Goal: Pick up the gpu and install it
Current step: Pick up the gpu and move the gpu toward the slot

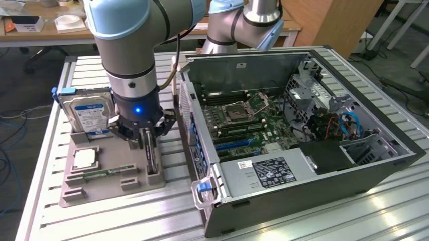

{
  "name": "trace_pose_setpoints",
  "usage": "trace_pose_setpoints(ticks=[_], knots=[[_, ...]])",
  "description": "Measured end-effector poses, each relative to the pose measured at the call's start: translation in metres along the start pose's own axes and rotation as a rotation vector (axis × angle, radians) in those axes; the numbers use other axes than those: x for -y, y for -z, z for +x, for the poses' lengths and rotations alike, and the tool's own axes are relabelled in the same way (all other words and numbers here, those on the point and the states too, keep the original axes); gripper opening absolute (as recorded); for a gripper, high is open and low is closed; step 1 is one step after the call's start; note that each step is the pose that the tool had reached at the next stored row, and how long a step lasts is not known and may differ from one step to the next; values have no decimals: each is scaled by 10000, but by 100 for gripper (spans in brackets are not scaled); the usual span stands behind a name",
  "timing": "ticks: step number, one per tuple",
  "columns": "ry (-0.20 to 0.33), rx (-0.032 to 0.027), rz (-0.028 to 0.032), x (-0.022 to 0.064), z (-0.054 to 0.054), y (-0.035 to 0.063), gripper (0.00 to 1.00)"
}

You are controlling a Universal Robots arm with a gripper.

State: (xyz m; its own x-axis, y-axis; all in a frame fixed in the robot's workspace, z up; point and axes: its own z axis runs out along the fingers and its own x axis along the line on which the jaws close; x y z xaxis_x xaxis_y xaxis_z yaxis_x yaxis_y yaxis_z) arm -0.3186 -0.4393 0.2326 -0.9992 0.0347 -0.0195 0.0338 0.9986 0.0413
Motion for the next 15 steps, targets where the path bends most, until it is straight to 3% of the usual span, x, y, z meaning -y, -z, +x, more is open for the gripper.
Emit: trace_pose_setpoints(ticks=[15], knots=[[262, -10, -6, 3, -16, -6, 36]])
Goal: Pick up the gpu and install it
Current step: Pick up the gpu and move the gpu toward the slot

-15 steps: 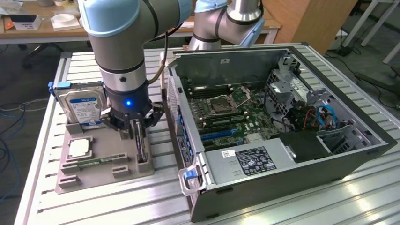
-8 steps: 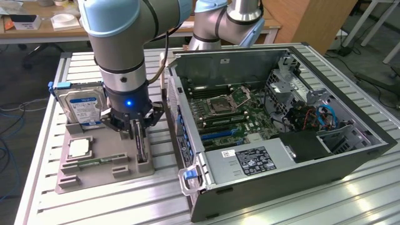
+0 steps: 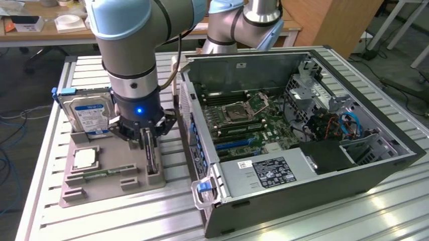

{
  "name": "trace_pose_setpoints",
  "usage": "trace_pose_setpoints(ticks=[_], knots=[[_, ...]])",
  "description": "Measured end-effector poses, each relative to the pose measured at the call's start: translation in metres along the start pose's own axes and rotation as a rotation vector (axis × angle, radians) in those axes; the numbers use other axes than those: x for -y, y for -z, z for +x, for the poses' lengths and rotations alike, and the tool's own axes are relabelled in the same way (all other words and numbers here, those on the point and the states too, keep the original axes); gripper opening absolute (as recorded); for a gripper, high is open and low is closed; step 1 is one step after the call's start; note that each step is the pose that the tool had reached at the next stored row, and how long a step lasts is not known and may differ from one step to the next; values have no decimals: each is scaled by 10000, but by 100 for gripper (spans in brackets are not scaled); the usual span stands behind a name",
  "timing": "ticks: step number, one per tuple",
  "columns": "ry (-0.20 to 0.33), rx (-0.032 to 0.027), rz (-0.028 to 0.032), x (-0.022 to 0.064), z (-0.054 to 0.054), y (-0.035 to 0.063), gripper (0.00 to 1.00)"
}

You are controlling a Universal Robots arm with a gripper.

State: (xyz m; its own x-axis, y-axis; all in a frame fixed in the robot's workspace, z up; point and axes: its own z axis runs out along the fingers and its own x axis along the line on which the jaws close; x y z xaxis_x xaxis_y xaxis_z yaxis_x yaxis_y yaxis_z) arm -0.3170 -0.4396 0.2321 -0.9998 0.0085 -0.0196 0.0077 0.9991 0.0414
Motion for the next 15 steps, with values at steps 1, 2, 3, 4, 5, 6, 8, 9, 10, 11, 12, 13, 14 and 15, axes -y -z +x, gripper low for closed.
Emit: trace_pose_setpoints(ticks=[1, 2, 3, 4, 5, 6, 8, 9, 10, 11, 12, 13, 14, 15], knots=[[-1, 0, 0, 0, 0, 0, 36], [-1, -1, 0, 0, 0, 0, 36], [-1, -1, 1, 0, 0, 0, 36], [-1, 0, 1, 0, 0, 0, 36], [-1, 0, 1, 0, 0, 0, 36], [-1, 0, 1, 0, -1, 0, 36], [-1, 0, 1, 0, 0, 0, 36], [0, 0, 1, 0, -1, 0, 36], [-1, 0, 1, 0, 0, 0, 36], [-1, -1, 1, 0, 0, 0, 35], [0, -1, 1, 0, 0, 0, 35], [-1, -1, 1, 0, 0, 0, 27], [0, 0, 0, 0, 0, 0, 27], [0, 0, 1, 0, -1, 0, 27]])
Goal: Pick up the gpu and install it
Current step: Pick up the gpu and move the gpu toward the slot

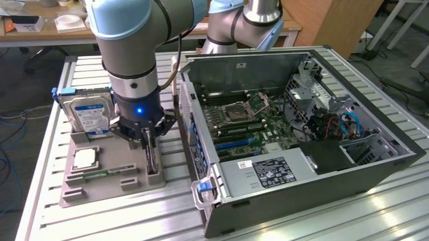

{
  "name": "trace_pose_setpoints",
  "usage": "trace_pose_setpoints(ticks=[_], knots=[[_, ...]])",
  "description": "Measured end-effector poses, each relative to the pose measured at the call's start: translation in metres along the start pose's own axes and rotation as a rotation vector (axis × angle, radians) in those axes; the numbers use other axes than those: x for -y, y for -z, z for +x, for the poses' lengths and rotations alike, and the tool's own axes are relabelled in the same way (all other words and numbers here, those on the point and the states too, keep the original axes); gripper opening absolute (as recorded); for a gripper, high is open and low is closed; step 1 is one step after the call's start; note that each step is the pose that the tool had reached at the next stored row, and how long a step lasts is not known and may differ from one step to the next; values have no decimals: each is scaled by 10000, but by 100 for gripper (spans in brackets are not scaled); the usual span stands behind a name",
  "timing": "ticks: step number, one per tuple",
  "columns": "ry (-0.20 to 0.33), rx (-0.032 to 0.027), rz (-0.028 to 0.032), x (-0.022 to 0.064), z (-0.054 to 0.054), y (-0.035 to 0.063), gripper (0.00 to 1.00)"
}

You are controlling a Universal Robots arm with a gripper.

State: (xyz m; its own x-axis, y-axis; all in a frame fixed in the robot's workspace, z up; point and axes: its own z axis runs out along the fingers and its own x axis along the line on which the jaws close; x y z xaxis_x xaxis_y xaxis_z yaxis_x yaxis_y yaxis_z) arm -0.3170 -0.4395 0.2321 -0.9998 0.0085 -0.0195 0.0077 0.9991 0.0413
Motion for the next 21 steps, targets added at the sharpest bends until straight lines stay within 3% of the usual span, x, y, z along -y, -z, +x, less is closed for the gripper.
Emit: trace_pose_setpoints(ticks=[21], knots=[[0, 0, 0, 0, 0, 0, 26]])
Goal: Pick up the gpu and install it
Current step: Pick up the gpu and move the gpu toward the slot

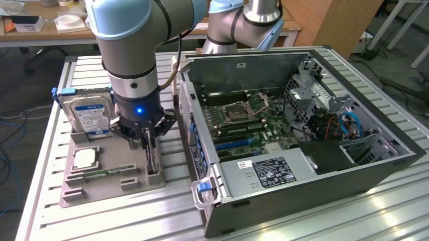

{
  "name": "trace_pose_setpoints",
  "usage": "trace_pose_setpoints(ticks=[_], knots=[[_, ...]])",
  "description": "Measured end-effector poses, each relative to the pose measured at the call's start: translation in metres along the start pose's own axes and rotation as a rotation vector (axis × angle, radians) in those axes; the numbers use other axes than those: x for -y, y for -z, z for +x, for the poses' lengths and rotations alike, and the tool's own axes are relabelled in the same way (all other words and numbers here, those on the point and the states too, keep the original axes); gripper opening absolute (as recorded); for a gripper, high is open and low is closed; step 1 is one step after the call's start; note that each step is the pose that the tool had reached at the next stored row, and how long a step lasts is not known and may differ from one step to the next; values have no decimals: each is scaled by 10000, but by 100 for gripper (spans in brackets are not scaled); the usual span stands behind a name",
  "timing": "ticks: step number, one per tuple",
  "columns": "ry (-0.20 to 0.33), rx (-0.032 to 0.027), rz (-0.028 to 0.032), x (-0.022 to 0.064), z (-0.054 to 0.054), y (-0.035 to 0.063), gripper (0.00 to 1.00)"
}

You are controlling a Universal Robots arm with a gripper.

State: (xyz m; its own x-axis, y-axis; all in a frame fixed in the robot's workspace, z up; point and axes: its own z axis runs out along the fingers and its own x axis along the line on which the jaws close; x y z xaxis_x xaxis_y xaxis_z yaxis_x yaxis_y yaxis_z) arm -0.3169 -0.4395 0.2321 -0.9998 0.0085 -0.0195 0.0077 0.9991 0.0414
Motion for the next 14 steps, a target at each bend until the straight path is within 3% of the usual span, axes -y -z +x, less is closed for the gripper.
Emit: trace_pose_setpoints(ticks=[14], knots=[[177, -7, -3, 0, 0, 0, 26]])
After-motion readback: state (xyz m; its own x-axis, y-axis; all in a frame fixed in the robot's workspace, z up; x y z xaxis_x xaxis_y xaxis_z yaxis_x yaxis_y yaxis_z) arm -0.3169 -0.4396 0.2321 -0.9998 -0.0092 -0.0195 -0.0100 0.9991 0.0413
